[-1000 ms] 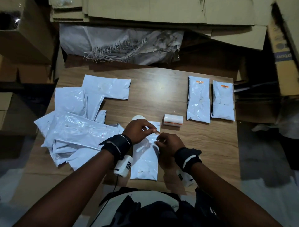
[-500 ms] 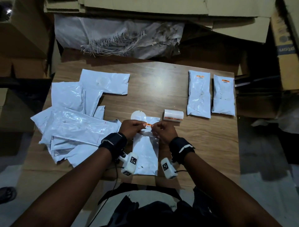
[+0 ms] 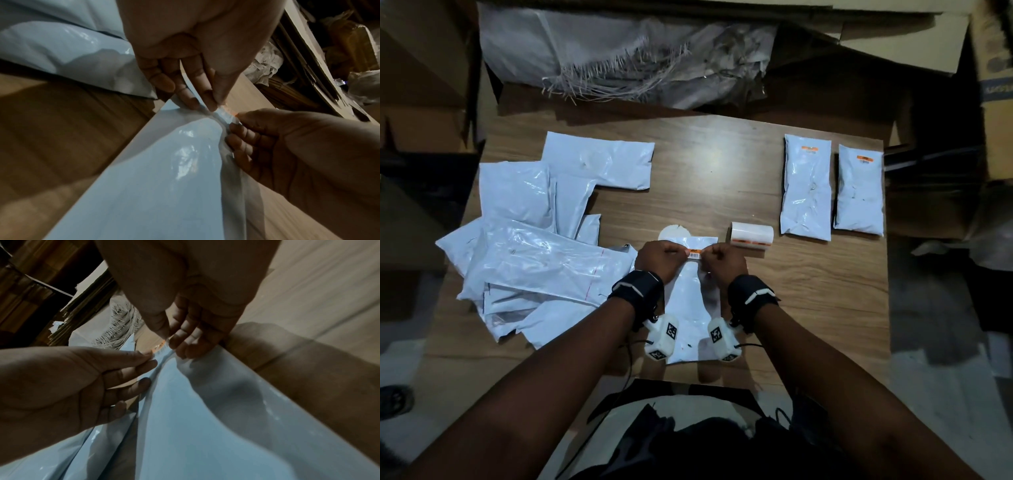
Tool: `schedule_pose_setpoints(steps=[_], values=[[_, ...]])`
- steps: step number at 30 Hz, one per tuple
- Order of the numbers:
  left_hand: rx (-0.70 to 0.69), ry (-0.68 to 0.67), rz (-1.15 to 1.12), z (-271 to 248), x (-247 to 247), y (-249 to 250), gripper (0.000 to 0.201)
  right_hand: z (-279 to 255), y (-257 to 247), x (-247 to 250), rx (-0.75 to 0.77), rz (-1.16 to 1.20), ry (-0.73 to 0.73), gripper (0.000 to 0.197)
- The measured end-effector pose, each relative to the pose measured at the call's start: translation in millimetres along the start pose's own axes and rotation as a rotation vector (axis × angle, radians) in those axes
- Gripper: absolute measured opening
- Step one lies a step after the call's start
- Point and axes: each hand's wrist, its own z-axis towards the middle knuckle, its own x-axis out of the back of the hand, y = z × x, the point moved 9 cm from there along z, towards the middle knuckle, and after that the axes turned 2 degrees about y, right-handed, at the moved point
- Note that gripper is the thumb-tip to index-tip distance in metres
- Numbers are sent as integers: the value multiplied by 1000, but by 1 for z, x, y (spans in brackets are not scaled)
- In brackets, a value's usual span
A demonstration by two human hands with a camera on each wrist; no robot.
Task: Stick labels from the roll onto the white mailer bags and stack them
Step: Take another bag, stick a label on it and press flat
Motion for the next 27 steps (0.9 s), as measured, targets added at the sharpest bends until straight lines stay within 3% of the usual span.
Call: schedule_pose_setpoints(steps=[7, 12, 20, 27], values=[[64, 35, 84, 0, 4, -3, 39, 8, -5, -4, 22, -62, 16, 7], [113, 94, 91, -2, 5, -8, 23, 10, -13, -6, 52, -93, 4, 6], [114, 109, 81, 5, 4, -14, 20, 12, -9, -14, 64, -186, -62, 17], [98, 95, 134, 9, 0, -16, 23, 11, -12, -7, 45, -222, -29, 10]])
